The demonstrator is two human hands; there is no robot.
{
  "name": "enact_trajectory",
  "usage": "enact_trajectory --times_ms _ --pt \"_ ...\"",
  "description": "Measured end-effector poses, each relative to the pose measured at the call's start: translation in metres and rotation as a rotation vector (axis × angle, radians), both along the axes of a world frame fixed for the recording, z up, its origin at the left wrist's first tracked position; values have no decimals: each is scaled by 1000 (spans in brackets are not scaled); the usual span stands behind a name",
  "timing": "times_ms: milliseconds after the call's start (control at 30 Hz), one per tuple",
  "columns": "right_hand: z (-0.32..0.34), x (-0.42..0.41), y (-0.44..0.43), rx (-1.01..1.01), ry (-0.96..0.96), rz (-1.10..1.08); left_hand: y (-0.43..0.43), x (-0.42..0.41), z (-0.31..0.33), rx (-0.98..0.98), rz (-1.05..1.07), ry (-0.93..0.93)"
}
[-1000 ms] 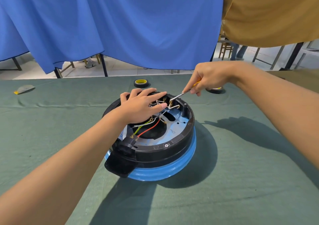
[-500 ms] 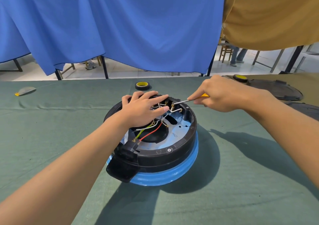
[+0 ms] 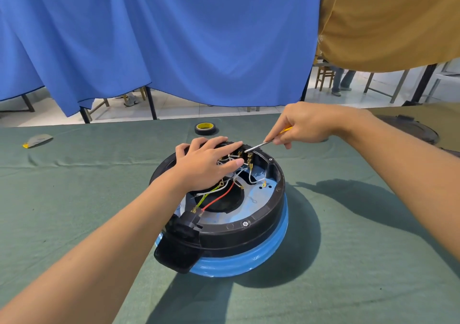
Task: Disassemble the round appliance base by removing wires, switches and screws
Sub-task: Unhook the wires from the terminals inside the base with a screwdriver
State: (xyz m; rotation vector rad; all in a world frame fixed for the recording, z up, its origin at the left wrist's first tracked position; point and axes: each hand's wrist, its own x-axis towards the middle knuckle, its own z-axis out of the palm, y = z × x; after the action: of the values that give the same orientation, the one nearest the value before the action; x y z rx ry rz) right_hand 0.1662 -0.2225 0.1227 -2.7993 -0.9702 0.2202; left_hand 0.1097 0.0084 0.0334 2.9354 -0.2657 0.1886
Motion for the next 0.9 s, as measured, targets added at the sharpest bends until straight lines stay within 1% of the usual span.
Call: enact_trajectory --times_ms 100,133,167,267,300,367,500,567,767,900 --pt "-5 -15 -2 -54 -149 -49 0 0 -1 -3 -3 0" --pt "-9 -21 -4 -38 -211 -78 0 1 -1 -3 -5 -2" --pt "-14 -28 -7 29 -255 -113 0 1 -1 -3 -7 -2" --pt "-29 -53 -2 436 -228 -224 1 2 -1 -1 -6 1" --pt "-33 -60 4 475 -219 -252 1 2 -1 2 -4 1" --pt "-40 -65 16 390 -195 -280 0 1 0 19 2 -7" --pt "-45 -59 39 66 -212 -269 0 -1 0 46 15 -19" --pt "-48 -55 45 -25 -222 -261 1 -3 0 81 15 -24" --pt "-48 -50 49 -100 -234 -230 3 -6 -2 154 -22 -70" --pt "-51 -51 49 -147 -316 -192 4 -6 -2 155 -21 -47"
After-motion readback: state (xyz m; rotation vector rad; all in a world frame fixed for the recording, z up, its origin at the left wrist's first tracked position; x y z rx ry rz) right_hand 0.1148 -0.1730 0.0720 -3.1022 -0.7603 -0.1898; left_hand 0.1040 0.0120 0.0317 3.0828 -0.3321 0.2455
